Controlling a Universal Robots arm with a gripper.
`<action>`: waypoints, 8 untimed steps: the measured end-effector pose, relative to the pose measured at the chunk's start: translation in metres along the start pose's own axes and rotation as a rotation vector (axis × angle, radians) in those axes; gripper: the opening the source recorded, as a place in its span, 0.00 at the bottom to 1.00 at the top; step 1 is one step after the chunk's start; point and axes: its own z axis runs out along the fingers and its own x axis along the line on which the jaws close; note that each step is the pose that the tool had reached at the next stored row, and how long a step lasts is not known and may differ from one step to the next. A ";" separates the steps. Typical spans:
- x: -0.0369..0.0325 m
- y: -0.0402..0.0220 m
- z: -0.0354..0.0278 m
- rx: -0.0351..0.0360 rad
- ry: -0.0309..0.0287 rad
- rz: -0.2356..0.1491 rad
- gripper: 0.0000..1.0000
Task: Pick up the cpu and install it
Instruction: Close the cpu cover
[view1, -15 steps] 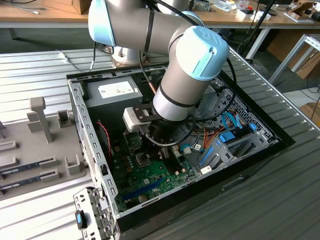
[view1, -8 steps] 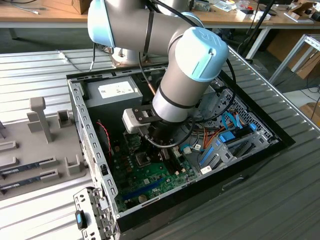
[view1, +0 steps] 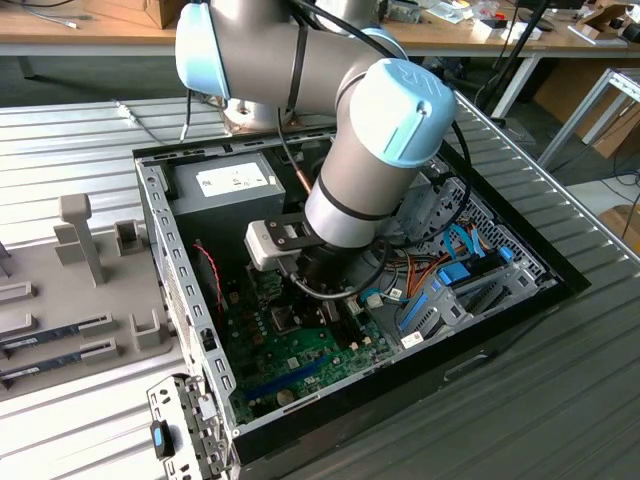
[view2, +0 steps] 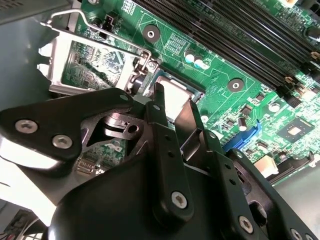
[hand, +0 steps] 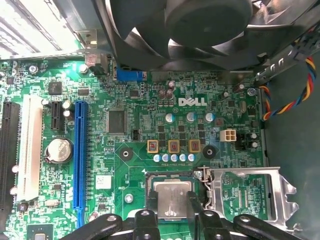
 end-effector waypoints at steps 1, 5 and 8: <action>0.0001 -0.0002 0.0012 -0.0002 0.0013 0.000 0.36; -0.0001 -0.0004 0.0032 -0.0003 0.0016 -0.003 0.36; -0.0001 -0.0006 0.0042 -0.0003 0.0018 -0.004 0.36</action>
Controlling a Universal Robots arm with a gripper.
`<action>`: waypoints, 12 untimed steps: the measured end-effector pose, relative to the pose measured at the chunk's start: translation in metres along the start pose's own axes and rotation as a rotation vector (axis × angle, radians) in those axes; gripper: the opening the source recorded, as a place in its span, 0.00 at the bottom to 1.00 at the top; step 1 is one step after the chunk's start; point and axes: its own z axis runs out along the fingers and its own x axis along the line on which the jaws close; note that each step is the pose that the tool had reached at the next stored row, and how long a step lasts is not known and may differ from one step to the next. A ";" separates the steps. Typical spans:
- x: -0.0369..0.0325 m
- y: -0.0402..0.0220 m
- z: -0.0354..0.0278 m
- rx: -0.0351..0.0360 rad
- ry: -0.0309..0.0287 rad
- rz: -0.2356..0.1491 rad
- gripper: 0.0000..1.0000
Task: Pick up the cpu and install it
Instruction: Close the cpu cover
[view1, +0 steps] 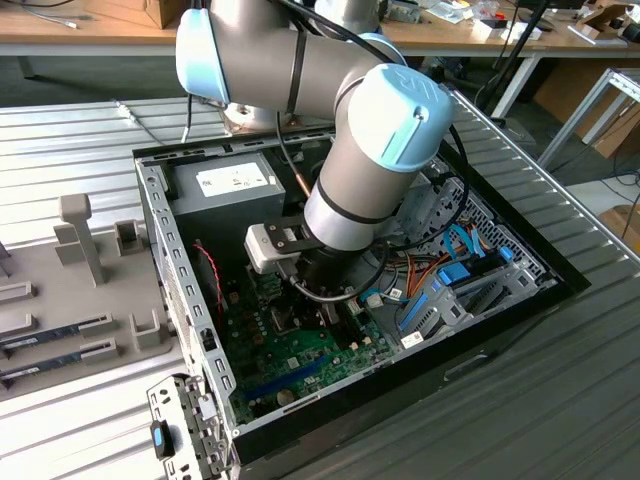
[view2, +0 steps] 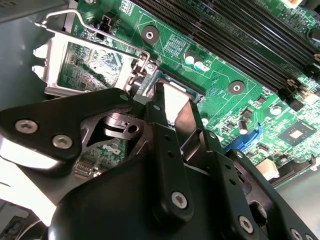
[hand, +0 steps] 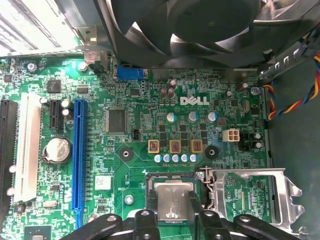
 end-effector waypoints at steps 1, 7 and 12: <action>0.0000 0.0000 0.0001 0.0000 0.0000 0.000 0.36; 0.0000 0.0000 0.0002 0.0001 -0.0004 0.000 0.43; -0.0002 0.0003 0.0002 -0.0001 0.0000 -0.002 0.50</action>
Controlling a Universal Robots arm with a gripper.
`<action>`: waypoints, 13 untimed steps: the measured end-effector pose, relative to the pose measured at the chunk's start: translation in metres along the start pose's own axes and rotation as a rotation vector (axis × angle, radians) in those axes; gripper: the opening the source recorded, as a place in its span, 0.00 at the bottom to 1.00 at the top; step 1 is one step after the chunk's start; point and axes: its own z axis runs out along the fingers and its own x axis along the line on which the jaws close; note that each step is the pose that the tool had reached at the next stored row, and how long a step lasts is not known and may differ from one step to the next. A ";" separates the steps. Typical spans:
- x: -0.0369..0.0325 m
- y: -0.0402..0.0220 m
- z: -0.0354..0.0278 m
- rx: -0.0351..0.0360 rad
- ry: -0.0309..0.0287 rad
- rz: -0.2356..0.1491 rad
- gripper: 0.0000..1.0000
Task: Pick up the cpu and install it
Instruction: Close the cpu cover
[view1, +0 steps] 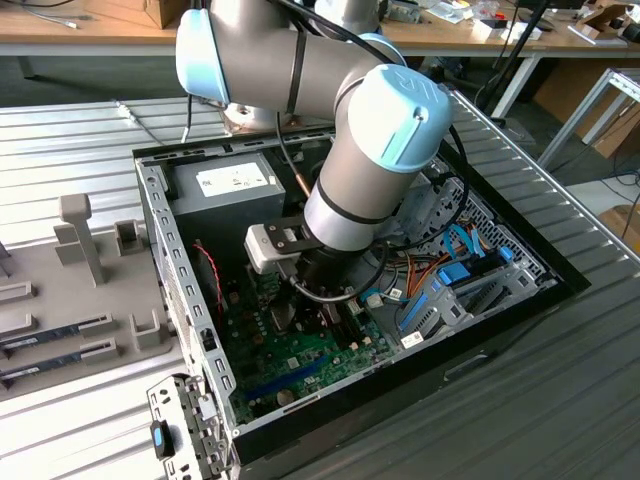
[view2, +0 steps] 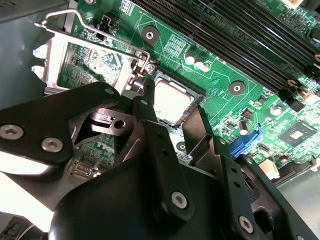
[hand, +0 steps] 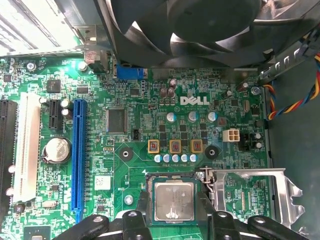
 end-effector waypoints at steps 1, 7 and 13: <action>-0.0004 0.0001 0.0001 0.0000 0.0001 -0.001 0.50; -0.0008 0.0031 0.0008 0.0247 0.0010 -0.002 0.50; -0.0022 0.0055 0.0014 0.0248 0.0016 -0.002 0.50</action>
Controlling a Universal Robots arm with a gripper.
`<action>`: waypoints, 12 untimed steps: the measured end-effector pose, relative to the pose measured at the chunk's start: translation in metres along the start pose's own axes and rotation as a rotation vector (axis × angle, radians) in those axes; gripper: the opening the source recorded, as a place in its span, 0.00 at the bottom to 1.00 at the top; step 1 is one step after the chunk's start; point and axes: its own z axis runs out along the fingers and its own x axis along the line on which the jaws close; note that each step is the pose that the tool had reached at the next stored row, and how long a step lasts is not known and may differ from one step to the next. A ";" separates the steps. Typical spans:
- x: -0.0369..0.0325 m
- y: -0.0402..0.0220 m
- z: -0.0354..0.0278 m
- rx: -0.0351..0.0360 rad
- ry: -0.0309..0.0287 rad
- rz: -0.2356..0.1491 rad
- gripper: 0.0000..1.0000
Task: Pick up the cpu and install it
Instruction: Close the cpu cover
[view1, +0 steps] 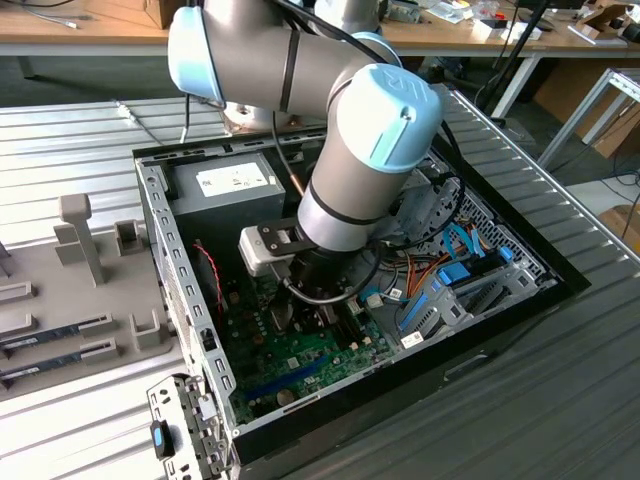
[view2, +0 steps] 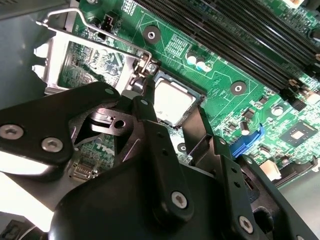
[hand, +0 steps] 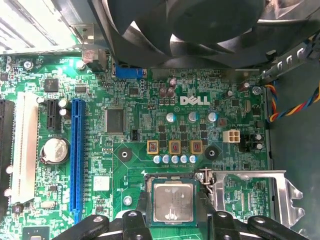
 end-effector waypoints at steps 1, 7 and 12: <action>-0.0011 0.0000 0.0000 0.0000 0.0007 0.000 0.50; -0.0022 0.0028 0.0012 0.0003 0.0493 0.006 0.50; -0.0024 0.0030 0.0012 0.0014 0.0050 0.001 0.50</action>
